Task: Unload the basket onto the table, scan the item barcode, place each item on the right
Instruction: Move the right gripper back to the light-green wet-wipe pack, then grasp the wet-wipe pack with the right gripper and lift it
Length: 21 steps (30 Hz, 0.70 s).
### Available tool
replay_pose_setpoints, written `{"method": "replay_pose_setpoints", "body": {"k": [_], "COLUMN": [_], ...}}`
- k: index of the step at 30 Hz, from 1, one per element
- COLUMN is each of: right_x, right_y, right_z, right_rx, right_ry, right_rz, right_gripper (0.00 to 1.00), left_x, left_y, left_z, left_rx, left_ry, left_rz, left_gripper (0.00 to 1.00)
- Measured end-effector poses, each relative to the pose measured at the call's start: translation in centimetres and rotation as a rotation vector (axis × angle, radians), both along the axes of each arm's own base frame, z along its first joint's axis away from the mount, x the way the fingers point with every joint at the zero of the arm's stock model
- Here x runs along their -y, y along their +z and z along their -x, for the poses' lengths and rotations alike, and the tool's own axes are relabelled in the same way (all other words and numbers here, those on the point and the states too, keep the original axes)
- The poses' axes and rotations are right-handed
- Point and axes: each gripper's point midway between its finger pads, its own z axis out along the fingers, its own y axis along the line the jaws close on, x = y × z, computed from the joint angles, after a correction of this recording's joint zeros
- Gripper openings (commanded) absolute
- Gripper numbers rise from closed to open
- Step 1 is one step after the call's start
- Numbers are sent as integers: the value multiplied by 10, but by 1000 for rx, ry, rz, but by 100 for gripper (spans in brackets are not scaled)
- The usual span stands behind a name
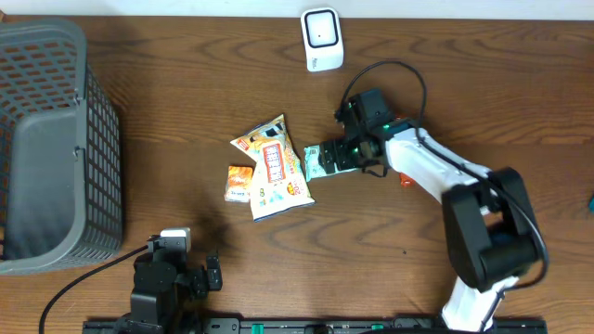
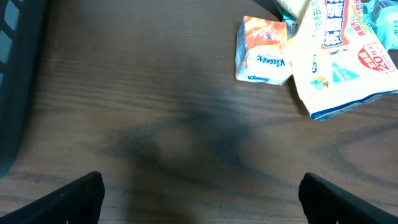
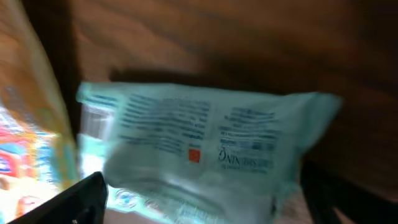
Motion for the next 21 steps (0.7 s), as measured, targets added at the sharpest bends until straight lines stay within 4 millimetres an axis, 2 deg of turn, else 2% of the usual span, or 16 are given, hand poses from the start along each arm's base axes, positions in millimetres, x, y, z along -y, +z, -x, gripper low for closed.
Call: {"method": "replay_pose_setpoints", "body": {"k": [2,3,5,6,9,17,21], "right_x": [-2,-1,2,6,11,17,18], "right_y": [1,-2,-3,-4,-5,1,14], "right_z": [0,1,0,-1,-4,-6,-2], "right_rx": [1,-6,-11,-16,-34,-51,-38], "right_ry": [19,28,36,31,23,98,176], "right_rz": [-11,-7,-11,-12,-56,-231,-366], "right_gripper": [77,68,45,38,1,1,1], "left_x": [0,0,0,0,0,0,0], "left_y": [0,0,0,0,0,0,0], "left_z": [0,0,0,0,0,0,0], "left_rx": [0,0,0,0,0,0,0], "left_ry": [0,0,0,0,0,0,0], "left_rz": [0,0,0,0,0,0,0], "left_gripper": [100,100,100,100,100,100,100]}}
